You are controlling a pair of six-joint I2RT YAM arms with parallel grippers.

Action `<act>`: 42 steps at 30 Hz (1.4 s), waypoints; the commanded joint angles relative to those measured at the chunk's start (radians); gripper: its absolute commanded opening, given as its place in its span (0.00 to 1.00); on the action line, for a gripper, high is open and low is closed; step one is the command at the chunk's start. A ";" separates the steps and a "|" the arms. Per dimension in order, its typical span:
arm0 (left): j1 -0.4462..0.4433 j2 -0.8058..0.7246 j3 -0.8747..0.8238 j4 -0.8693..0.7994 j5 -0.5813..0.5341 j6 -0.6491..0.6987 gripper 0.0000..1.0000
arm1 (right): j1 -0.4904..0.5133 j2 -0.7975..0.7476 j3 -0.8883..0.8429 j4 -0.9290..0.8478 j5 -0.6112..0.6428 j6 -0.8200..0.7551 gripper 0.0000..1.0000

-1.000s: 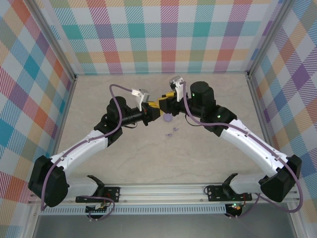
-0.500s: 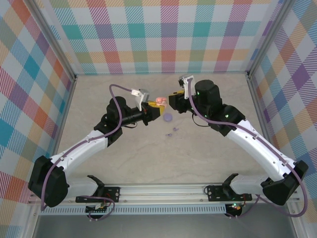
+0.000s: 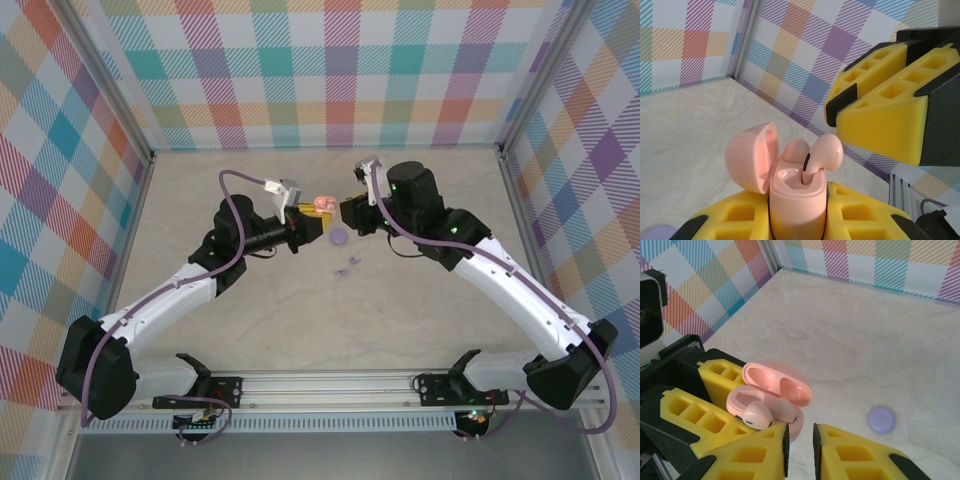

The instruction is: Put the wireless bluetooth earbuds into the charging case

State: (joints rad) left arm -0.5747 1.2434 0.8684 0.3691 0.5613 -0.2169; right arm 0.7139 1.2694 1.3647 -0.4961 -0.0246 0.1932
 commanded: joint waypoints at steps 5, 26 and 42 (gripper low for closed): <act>-0.013 -0.021 0.033 0.036 0.026 -0.002 0.09 | -0.003 0.027 0.042 -0.006 -0.061 -0.008 0.22; -0.014 -0.013 0.044 0.006 0.047 0.008 0.09 | -0.003 0.042 0.045 0.027 -0.163 0.007 0.23; -0.030 0.009 0.070 -0.032 0.089 0.039 0.10 | -0.002 0.056 0.062 0.027 -0.184 0.007 0.25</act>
State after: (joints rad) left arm -0.5808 1.2488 0.9005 0.3225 0.6041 -0.2043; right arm 0.7132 1.3148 1.3983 -0.4881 -0.1856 0.1978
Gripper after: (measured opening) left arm 0.229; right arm 0.245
